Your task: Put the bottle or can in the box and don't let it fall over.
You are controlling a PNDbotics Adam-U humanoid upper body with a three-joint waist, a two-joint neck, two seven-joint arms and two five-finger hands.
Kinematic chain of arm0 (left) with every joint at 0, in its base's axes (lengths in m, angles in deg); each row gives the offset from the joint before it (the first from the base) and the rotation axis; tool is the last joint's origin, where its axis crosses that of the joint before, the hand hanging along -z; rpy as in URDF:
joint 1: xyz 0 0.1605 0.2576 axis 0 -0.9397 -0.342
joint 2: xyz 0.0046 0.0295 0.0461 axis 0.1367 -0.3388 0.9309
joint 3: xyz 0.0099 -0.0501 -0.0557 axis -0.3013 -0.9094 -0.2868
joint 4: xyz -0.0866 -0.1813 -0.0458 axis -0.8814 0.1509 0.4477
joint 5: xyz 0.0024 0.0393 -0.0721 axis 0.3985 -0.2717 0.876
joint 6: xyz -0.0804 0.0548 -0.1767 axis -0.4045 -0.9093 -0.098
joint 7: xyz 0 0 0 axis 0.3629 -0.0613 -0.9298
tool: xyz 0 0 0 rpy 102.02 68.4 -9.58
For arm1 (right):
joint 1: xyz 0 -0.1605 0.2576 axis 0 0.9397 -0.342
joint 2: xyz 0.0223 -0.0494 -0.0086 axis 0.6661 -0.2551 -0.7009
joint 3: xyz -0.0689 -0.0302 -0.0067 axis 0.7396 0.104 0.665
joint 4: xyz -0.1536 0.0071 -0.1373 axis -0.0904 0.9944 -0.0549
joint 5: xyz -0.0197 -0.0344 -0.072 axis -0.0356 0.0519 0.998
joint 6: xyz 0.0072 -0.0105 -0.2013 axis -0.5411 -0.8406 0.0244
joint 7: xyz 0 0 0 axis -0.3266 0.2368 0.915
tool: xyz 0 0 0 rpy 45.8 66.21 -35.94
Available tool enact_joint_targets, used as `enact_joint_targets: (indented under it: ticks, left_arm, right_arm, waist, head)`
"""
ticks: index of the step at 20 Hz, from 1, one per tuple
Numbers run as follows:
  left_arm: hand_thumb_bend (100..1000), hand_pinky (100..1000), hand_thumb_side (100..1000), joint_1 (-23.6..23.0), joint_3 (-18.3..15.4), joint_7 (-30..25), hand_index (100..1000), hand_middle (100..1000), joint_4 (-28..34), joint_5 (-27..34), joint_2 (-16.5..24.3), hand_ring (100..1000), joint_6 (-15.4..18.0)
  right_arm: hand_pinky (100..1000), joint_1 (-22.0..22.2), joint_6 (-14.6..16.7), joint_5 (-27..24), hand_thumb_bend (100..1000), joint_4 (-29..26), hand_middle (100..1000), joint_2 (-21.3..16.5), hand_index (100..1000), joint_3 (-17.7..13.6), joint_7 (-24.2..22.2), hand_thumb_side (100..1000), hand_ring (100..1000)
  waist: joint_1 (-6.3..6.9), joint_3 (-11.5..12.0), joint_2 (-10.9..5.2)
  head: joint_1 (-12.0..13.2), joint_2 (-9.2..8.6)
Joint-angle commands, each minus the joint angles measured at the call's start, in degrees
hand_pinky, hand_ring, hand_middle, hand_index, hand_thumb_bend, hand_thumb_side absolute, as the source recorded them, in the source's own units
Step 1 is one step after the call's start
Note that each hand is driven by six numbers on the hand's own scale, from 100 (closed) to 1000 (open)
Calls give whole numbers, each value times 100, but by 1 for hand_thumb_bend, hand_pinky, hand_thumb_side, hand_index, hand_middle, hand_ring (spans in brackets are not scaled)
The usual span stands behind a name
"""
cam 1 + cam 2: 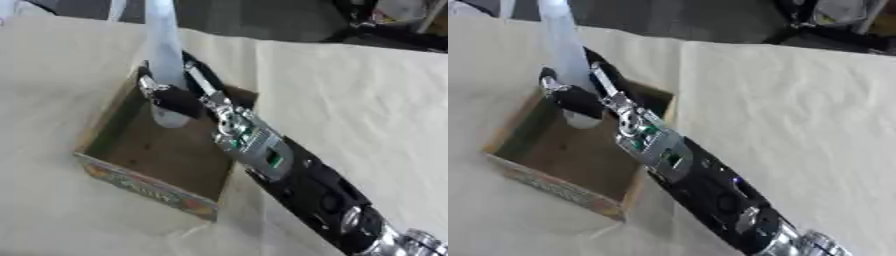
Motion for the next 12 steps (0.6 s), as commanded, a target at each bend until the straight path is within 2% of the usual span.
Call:
enact_joint_targets:
  ticks: [1,2,3,4,5,6,8,12]
  left_arm:
    - [305,1000,462,53,-65,-30,768,803,93,-9,113,781,17]
    - [307,1000,464,57,-64,-36,768,803,95,-9,113,781,19]
    - [308,1000,466,58,-64,-41,768,803,95,-8,112,781,19]
    - [309,1000,467,56,-64,-45,767,803,93,-8,110,781,19]
    - [311,1000,468,56,-65,-48,767,802,93,-8,108,781,21]
    - [312,1000,468,58,-67,-49,767,802,95,-7,110,781,24]
    - [314,1000,470,60,-70,-49,767,802,95,-8,113,781,28]
    - [312,1000,467,65,-73,-55,767,802,94,-11,112,780,27]
  right_arm:
    - [1000,-123,-62,-19,100,-131,1000,-67,1000,-93,-87,281,1000]
    - [1000,-115,-73,-65,100,-102,1000,-55,1000,-104,-67,151,1000]
    - [1000,-112,-68,-119,100,-78,1000,-48,1000,-108,-39,130,1000]
    - [1000,-112,-49,-157,100,-59,1000,-46,1000,-99,-26,150,1000]
    - [1000,-113,-20,-179,100,-41,1000,-48,1000,-86,-38,413,1000]
    - [1000,-114,24,-191,100,-29,1000,-49,1000,-70,-84,540,1000]
    - [1000,-115,124,-193,100,-7,1000,-54,1000,-61,-215,635,1000]
    - [1000,-111,245,-176,100,12,1000,-68,1000,-104,-308,643,1000]
  waist:
    - [63,16,-89]
    - [63,16,-87]
    - [63,16,-85]
    - [64,18,-83]
    - [65,20,-81]
    - [67,22,-79]
    - [69,20,-76]
    - [72,11,-77]
  head:
    - [1,-55]
    - [-1,-57]
    - [-3,-58]
    - [-4,-58]
    - [-5,-60]
    - [-6,-61]
    - [1,-60]
    - [9,-66]
